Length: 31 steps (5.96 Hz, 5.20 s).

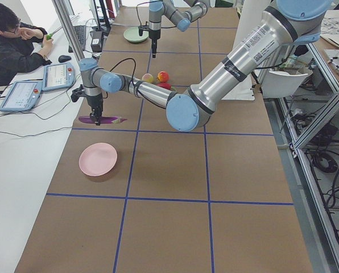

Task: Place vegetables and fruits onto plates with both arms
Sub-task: 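Lower the eggplant onto the pink plate while the right gripper descends, then shift the right gripper to the pomegranate and grasp it, then carry the pomegranate toward the green plate while the left gripper releases the eggplant, then grasp the red chili with the left gripper while the right lowers the pomegranate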

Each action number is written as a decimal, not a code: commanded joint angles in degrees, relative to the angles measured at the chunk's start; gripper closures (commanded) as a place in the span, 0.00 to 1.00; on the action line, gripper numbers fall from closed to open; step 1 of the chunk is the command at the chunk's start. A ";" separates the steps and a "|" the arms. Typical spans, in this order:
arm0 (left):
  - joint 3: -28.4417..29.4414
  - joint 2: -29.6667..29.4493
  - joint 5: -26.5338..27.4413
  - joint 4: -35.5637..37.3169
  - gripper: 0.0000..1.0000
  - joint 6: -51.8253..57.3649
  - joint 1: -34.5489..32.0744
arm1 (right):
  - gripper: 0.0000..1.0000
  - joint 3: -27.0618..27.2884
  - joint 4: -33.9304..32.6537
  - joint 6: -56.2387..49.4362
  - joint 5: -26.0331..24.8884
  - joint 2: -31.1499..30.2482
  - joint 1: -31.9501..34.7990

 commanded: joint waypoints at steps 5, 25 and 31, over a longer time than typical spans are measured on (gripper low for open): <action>15.40 0.59 15.22 -11.26 1.00 4.05 1.21 | 0.00 -9.59 4.46 0.77 -5.13 2.54 -5.82; -23.09 -5.11 -6.07 4.75 0.00 -33.89 26.49 | 1.00 1.50 -15.58 -40.40 5.51 -11.16 24.56; -13.25 -5.21 -1.56 -9.23 0.03 -37.79 33.73 | 1.00 -16.72 5.95 -51.52 5.07 -17.22 30.65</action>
